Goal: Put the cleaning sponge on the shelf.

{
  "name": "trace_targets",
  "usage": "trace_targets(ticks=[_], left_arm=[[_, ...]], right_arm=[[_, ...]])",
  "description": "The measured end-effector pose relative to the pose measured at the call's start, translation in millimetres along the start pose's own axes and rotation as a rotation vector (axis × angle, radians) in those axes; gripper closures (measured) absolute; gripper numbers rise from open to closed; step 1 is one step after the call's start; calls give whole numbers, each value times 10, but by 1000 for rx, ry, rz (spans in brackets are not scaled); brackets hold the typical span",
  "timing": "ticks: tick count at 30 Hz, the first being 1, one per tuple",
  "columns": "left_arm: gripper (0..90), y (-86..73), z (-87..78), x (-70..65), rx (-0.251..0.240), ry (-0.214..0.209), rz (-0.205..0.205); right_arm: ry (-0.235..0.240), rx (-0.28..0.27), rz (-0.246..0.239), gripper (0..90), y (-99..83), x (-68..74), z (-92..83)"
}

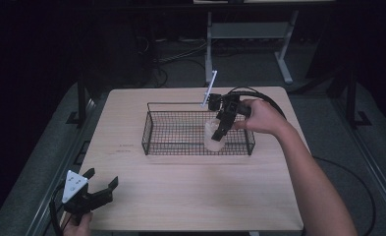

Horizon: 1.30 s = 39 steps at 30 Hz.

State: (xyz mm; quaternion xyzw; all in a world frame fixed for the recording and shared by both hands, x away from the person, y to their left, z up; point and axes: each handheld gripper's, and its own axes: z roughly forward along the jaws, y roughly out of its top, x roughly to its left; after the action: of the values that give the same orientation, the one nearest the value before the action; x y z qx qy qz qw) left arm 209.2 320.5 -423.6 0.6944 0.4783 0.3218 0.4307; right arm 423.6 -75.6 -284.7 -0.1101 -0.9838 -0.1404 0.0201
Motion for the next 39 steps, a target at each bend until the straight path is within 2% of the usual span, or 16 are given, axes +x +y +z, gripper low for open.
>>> trace_targets(ticks=[10,15,24,32,39], left_arm=[[138,0,3,-8,2,-1,3],[138,-2,4,-5,1,-1,0],[138,-4,5,-5,-4,-3,-3],[138,-4,0,1,-3,-2,-1],[138,-4,-2,2,-6,-2,-2]], right_arm=[[-16,25,37,273,70,-197,-7],[-23,7,64,273,76,-286,2],[-14,42,112,273,78,-479,175],[-19,32,126,273,81,-556,224],[-14,51,161,272,12,-639,334]])
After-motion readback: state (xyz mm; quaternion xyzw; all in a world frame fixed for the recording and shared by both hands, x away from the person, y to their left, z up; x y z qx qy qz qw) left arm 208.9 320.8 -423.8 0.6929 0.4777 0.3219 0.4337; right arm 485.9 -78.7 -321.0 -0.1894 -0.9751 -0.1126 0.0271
